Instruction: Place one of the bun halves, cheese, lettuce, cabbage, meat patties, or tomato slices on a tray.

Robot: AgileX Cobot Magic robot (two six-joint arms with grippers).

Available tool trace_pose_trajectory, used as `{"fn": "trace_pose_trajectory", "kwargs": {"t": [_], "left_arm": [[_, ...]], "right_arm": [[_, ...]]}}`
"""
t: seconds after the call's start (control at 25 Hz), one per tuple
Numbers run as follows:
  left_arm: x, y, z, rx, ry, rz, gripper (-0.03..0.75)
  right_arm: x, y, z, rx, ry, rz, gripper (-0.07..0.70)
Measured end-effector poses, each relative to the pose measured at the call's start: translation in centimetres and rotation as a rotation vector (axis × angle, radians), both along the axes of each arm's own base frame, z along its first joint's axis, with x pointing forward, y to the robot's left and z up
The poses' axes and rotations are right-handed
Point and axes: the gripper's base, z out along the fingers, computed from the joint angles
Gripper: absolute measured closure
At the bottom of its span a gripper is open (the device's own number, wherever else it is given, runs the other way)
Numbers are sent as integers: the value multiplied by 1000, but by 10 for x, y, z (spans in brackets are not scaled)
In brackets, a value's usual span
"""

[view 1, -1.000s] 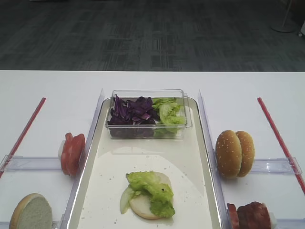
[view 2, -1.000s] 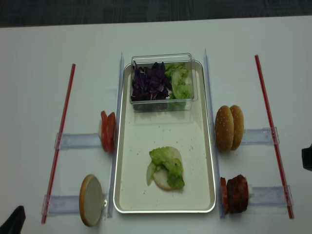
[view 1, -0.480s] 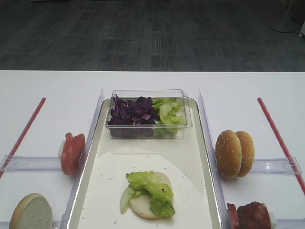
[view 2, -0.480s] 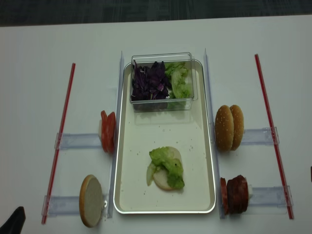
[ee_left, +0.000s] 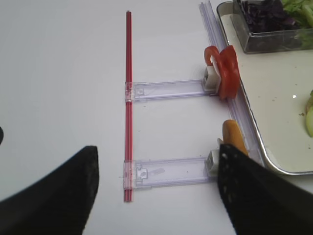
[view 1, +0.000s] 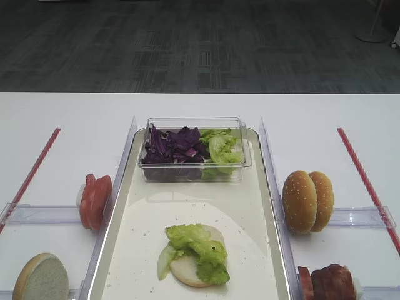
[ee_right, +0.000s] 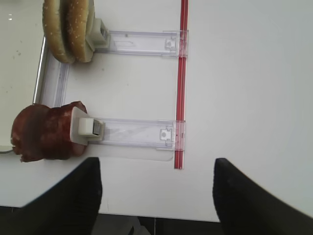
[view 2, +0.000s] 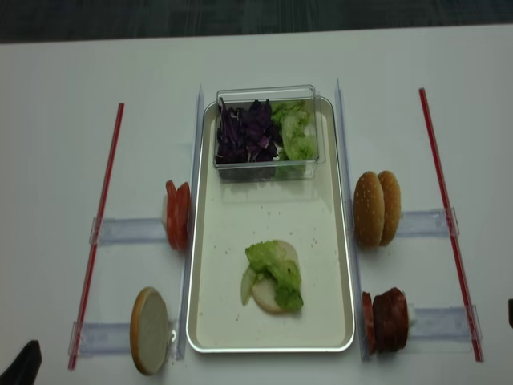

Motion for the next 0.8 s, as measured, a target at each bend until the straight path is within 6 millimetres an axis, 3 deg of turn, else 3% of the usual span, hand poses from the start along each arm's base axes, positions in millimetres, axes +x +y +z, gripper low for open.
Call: {"fn": "trace_pose_trajectory", "kwargs": {"t": [0.8], "left_arm": [[0, 0, 0, 0, 0, 0, 244]], "right_arm": [[-13, 0, -11, -6, -116, -8, 122]]}}
